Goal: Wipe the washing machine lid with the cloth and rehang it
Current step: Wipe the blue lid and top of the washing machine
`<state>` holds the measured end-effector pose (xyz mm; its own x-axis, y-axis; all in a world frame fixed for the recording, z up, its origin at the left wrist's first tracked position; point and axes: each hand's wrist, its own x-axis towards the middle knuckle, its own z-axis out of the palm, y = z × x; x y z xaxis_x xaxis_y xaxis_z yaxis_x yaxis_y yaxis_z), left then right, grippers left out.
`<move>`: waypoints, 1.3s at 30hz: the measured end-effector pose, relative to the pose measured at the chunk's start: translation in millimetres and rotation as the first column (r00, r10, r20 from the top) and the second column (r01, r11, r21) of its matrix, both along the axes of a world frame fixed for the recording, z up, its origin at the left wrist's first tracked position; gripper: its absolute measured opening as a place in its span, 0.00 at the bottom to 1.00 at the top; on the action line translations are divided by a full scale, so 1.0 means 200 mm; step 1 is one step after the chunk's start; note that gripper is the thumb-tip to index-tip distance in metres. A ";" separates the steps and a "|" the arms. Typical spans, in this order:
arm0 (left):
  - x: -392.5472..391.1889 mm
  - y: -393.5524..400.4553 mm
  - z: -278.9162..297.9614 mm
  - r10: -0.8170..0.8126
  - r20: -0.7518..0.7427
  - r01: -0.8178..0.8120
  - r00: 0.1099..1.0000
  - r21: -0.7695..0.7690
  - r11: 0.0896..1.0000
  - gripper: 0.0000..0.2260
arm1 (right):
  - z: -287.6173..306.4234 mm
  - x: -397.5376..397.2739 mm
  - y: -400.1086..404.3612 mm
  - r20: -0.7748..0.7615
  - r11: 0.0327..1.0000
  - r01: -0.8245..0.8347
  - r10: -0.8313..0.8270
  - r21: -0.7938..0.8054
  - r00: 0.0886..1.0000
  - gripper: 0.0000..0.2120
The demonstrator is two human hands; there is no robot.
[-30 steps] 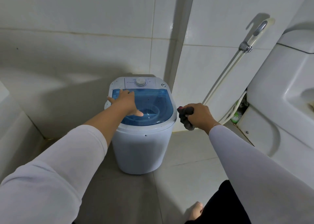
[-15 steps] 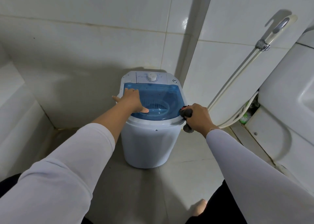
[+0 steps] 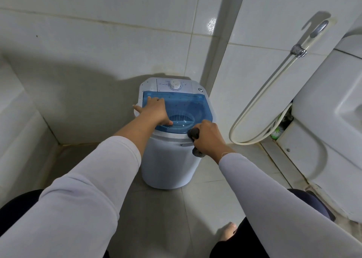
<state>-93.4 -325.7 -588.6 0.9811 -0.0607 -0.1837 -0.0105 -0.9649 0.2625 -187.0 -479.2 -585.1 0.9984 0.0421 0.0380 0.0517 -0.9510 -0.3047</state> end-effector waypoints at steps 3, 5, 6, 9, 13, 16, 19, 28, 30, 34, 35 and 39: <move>0.00 0.00 0.00 0.018 0.005 -0.018 1.000 0.004 1.000 0.38 | 0.00 -0.02 0.07 0.004 0.999 -0.036 0.036 0.010 0.999 0.10; 0.00 0.00 0.00 0.031 0.005 -0.031 1.000 0.010 0.999 0.39 | 0.00 -0.03 0.11 0.007 0.998 -0.064 0.063 0.019 0.998 0.10; 0.00 0.01 0.00 0.037 0.005 -0.037 0.999 0.012 0.999 0.40 | 0.00 -0.04 0.13 0.009 0.996 -0.079 0.078 0.032 0.997 0.10; -0.01 0.03 0.02 0.043 0.013 -0.043 0.999 0.013 0.999 0.44 | 0.00 -0.04 0.16 0.015 0.991 -0.119 0.118 0.064 0.993 0.10; -0.01 0.10 0.05 0.061 0.041 -0.060 0.997 -0.016 0.998 0.41 | 0.04 -0.03 0.11 0.080 0.993 -0.058 0.050 0.104 0.996 0.07; 0.01 0.16 0.04 0.078 0.054 -0.076 0.996 -0.042 0.996 0.40 | 0.05 -0.01 0.06 0.093 0.999 -0.005 0.000 0.054 0.996 0.08; 0.02 0.20 0.01 0.073 0.048 -0.070 0.996 -0.061 0.996 0.40 | 0.02 -0.02 0.07 0.036 1.000 -0.009 0.009 0.001 0.999 0.07; 0.04 0.23 -0.02 0.050 0.018 -0.048 0.999 -0.093 0.995 0.43 | -0.04 -0.02 0.18 0.046 0.999 -0.043 0.044 -0.023 0.998 0.04; 0.05 0.22 -0.01 0.040 0.002 -0.039 0.999 -0.077 0.996 0.45 | -0.05 -0.02 0.21 0.050 0.998 -0.047 0.049 -0.034 0.998 0.05; 0.07 0.22 0.00 0.027 -0.017 -0.028 0.999 -0.049 0.998 0.47 | -0.06 -0.03 0.27 0.048 0.995 -0.083 0.085 -0.048 0.995 0.10; 0.07 0.22 0.00 0.025 -0.019 -0.026 0.999 -0.046 0.999 0.48 | -0.06 -0.03 0.29 0.048 0.994 -0.096 0.098 -0.047 0.994 0.11; 0.08 0.23 0.00 0.020 -0.025 -0.021 0.999 -0.030 0.999 0.49 | -0.07 -0.01 0.37 0.066 0.989 -0.137 0.140 -0.057 0.988 0.12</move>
